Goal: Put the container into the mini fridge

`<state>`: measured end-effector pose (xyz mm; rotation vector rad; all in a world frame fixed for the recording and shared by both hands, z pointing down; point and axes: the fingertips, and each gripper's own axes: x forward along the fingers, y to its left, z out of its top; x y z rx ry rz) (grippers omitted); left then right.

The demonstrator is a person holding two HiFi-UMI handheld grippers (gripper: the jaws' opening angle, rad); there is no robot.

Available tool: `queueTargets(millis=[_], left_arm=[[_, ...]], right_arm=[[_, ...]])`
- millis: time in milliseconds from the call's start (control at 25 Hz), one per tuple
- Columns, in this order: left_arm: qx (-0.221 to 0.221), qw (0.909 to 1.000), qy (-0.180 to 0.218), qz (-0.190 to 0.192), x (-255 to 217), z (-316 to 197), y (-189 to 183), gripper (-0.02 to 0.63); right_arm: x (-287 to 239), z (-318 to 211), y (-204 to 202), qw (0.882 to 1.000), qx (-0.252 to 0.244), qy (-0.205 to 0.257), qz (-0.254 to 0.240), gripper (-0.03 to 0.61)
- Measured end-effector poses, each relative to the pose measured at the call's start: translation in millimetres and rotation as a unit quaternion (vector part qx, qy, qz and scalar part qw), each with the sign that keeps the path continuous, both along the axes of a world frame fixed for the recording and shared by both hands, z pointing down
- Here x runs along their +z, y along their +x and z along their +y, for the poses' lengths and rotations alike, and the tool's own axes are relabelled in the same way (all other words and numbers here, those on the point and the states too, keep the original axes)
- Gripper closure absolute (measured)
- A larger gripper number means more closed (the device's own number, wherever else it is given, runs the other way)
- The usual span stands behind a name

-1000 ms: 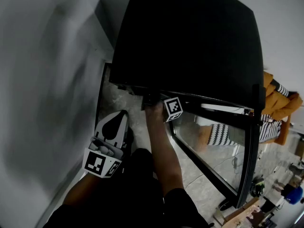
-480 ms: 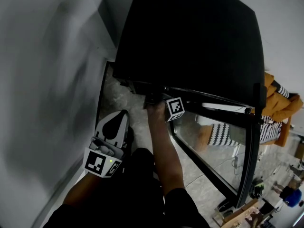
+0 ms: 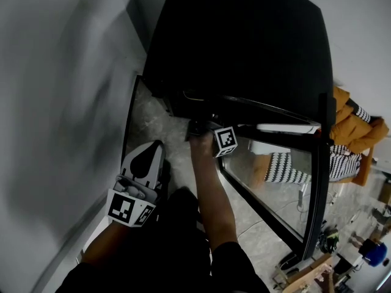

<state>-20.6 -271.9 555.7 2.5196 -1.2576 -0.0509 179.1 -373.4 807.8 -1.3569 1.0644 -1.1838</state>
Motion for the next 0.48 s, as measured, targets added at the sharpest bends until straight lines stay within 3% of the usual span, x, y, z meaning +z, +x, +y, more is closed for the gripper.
queueTargets(millis=[480], left_arm=[[-0.015,0.9998,-0.003,-0.009,-56.2,65.9,11.2,0.61]], right_arm=[[-50.5,83.4,4.7,0.998,-0.044,-0.038,0.014,0.305]])
